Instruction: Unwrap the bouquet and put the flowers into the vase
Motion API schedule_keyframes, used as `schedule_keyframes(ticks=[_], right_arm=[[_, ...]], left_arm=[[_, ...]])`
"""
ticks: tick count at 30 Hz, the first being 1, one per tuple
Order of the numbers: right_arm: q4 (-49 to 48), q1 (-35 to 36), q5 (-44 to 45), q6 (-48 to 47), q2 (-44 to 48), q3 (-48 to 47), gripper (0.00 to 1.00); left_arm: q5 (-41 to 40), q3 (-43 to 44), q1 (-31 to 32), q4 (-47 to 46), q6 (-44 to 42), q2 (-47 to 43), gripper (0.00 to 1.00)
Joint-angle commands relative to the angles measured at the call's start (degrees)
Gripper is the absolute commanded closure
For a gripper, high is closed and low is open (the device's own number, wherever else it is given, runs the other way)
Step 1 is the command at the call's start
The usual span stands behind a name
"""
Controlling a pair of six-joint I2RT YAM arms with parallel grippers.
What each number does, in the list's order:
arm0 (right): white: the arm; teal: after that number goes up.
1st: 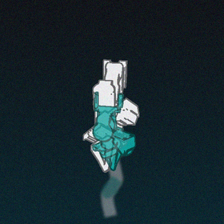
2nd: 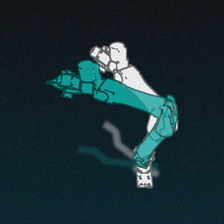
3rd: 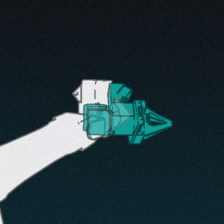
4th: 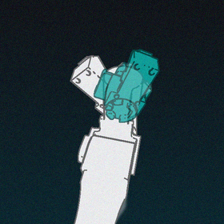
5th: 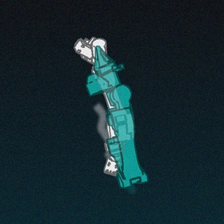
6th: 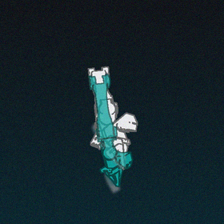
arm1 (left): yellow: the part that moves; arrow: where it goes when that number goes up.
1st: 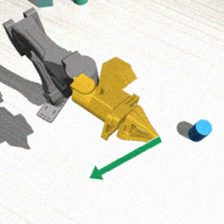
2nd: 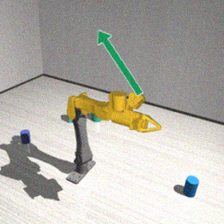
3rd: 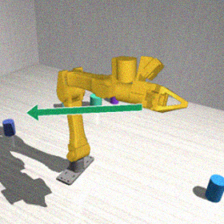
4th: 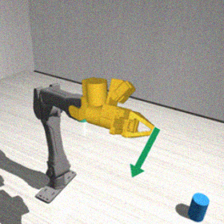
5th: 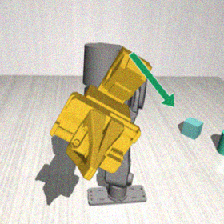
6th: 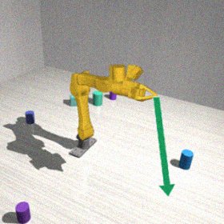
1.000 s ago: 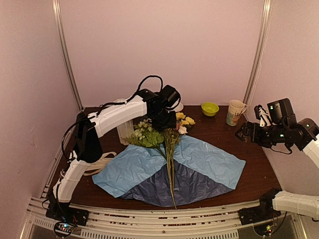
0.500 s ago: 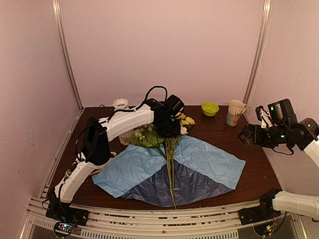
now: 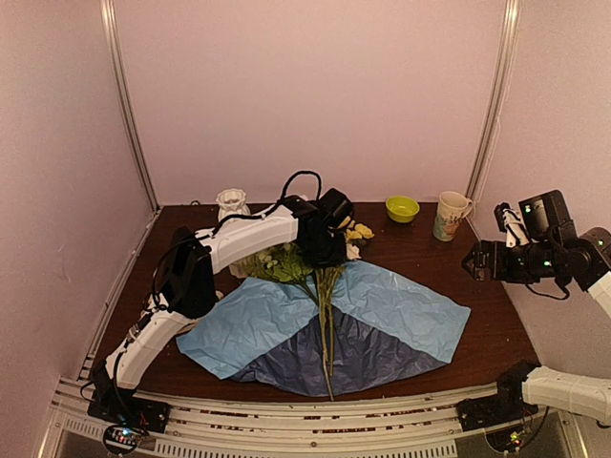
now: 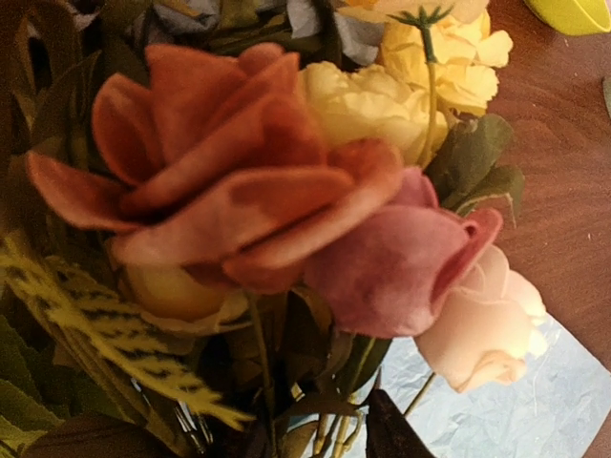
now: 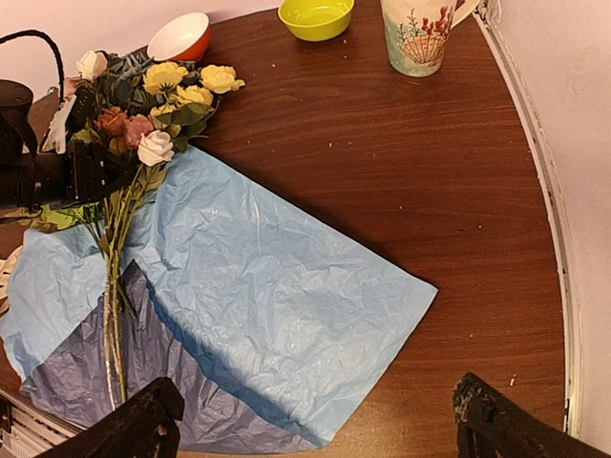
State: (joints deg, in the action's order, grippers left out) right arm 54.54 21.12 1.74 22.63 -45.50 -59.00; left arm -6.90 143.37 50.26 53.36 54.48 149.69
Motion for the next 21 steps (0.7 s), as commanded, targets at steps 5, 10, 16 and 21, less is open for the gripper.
schedule_keyframes(ticks=[5, 10, 16, 21], right_arm=[[1.54, 0.14, 0.46, -0.47, 0.99, -1.11, 0.0], [1.33, 0.1, 0.47, -0.07, 1.29, -1.18, 0.0], [-0.07, 0.15, -0.69, 0.67, 0.91, -1.45, 0.0], [-1.75, 0.17, -1.5, 1.0, -0.07, -1.97, 0.0]], left_arm=[[-1.98, 0.68, -1.04, -1.22, -2.08, 0.08, 0.93], [-0.79, 1.3, -1.19, -4.03, -1.15, -2.29, 1.0], [0.5, 2.16, -2.04, -10.98, -0.66, -8.56, 1.0], [0.68, 2.79, -3.24, -16.6, -2.53, -14.63, 1.0]])
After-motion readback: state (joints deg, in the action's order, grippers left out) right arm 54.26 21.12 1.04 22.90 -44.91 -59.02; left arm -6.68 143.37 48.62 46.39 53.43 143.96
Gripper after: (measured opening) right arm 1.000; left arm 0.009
